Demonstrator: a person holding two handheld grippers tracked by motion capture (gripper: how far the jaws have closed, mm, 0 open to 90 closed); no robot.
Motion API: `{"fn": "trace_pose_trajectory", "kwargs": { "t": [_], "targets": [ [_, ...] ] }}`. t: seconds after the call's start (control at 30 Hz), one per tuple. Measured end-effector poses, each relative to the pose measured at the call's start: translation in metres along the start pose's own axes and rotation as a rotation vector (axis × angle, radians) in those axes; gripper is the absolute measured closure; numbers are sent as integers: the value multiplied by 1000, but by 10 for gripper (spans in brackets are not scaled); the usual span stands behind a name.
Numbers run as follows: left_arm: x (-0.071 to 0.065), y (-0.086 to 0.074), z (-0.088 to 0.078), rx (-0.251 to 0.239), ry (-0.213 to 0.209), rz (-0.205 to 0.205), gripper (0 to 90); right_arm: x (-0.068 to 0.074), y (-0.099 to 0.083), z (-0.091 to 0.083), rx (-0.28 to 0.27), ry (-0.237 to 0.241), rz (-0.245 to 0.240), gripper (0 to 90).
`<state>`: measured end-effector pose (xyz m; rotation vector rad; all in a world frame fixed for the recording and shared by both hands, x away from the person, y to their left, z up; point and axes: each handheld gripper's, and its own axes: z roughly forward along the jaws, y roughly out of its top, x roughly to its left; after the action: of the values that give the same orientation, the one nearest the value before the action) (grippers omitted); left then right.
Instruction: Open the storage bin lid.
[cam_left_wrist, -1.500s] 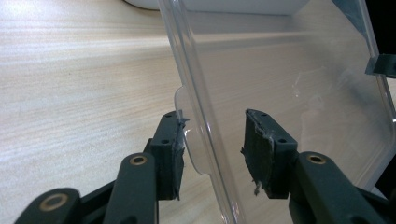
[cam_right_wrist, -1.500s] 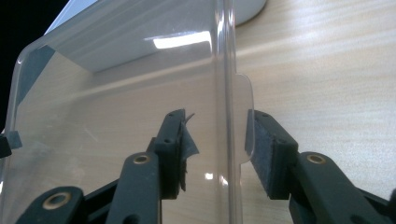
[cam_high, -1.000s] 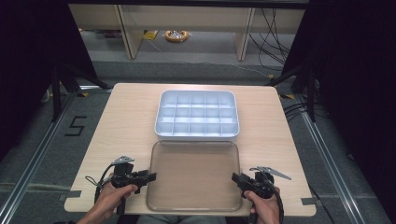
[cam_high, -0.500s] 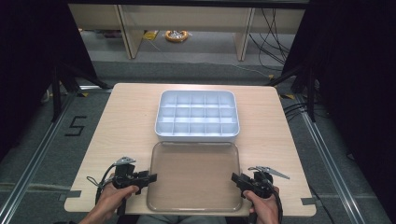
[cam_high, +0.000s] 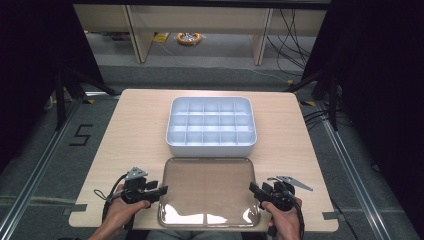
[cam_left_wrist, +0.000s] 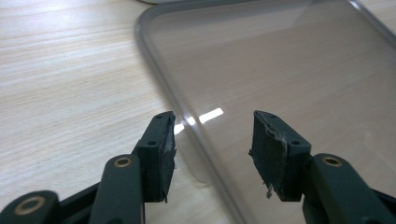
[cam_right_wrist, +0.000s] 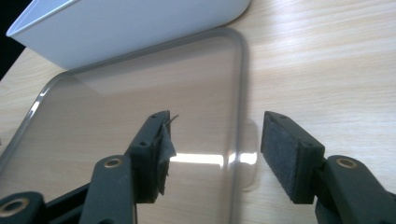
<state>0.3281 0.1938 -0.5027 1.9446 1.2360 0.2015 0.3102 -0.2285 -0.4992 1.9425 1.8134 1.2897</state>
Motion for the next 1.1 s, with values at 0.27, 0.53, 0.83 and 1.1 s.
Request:
{"fn": "trace_pose_trajectory", "kwargs": {
  "t": [0.27,0.53,0.83,1.1],
  "targets": [
    [-3,0,-2,-25,-40,-24,444,0,2,-3,-17,13,-29,409],
    [-9,1,-7,-88,-92,1,383,7,8,-11,-68,56,-93,361],
    [-7,1,-10,-100,-148,-26,280,5,12,-14,-100,53,-190,314],
    [-14,-4,-11,-89,-214,-28,232,7,11,-18,-119,80,-206,294]
  ]
}}
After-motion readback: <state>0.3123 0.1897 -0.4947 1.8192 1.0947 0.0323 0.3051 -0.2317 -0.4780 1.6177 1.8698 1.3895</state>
